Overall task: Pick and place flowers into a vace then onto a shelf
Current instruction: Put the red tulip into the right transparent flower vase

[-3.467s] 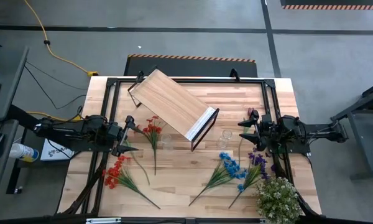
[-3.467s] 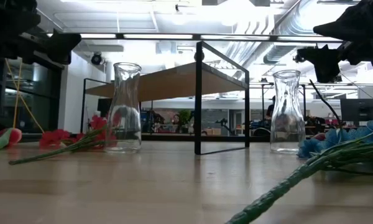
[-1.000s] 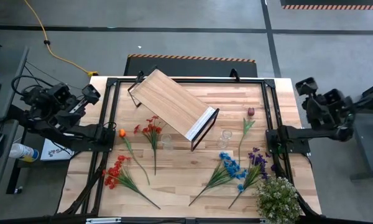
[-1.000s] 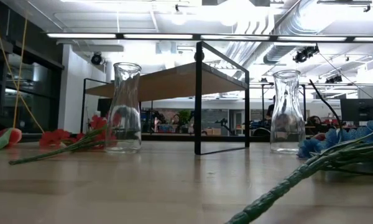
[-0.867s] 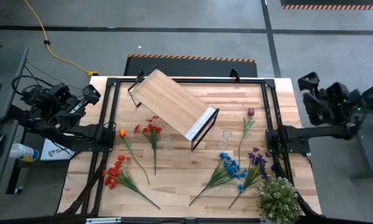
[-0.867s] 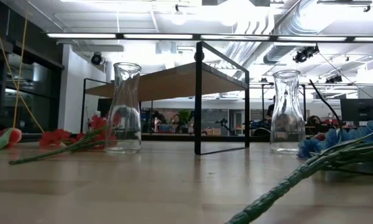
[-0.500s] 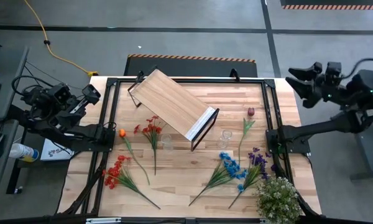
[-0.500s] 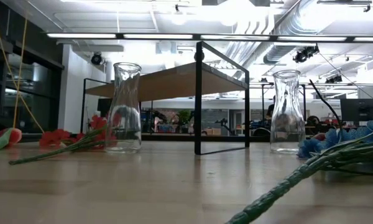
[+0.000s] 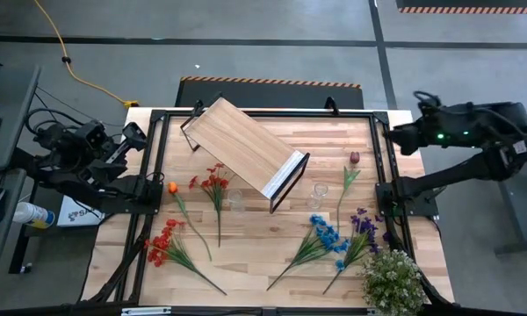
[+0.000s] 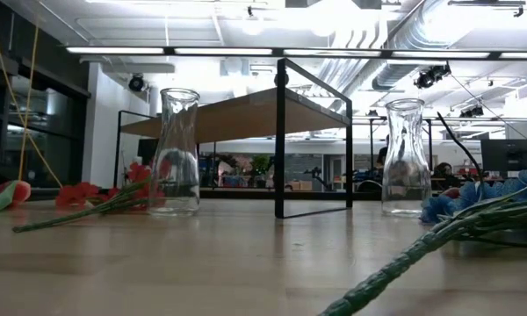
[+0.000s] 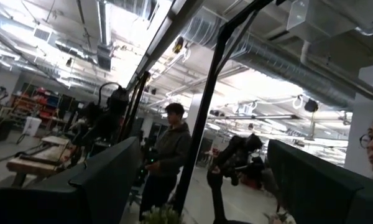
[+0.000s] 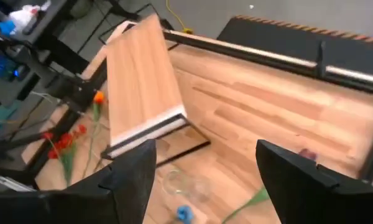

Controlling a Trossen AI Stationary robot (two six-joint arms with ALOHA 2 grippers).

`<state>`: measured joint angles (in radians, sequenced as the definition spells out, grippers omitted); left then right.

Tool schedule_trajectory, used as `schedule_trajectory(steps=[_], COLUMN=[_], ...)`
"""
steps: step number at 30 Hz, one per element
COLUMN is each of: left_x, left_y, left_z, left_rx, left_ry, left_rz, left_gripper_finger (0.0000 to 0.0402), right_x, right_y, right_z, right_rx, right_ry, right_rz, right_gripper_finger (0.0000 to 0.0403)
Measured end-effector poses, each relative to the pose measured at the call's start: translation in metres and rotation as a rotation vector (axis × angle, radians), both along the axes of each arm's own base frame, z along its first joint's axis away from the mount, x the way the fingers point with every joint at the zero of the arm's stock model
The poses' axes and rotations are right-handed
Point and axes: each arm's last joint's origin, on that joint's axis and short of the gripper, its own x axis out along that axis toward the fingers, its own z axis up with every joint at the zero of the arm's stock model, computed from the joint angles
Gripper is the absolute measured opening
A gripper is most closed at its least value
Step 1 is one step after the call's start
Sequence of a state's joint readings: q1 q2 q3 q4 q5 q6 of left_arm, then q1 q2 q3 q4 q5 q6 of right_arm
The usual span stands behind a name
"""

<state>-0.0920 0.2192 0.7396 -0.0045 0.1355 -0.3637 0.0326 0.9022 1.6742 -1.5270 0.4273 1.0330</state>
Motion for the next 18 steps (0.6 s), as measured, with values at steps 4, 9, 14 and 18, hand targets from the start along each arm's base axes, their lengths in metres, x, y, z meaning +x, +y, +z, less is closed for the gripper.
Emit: schedule_trajectory(steps=[4, 9, 14, 18], left_x=[0.001, 0.002, 0.002, 0.002], left_y=[0.000, 0.000, 0.000, 0.000], left_z=[-0.001, -0.004, -0.005, -0.005], left_rx=[0.001, -0.003, -0.009, -0.024], left_ry=[0.018, 0.044, 0.058, 0.060], left_rz=[0.000, -0.004, -0.008, -0.017], left_gripper_finger=[0.0386, 0.0386, 0.0386, 0.0386], right_x=[0.010, 0.022, 0.034, 0.041], right_y=[0.001, 0.004, 0.006, 0.007], right_z=[-0.012, -0.033, -0.059, -0.083], right_rx=[0.076, 0.162, 0.237, 0.290], right_ry=[0.075, 0.151, 0.251, 0.338], right_rz=[-0.021, -0.029, -0.048, -0.078], right_gripper_finger=[0.0266, 0.0266, 0.0266, 0.0266])
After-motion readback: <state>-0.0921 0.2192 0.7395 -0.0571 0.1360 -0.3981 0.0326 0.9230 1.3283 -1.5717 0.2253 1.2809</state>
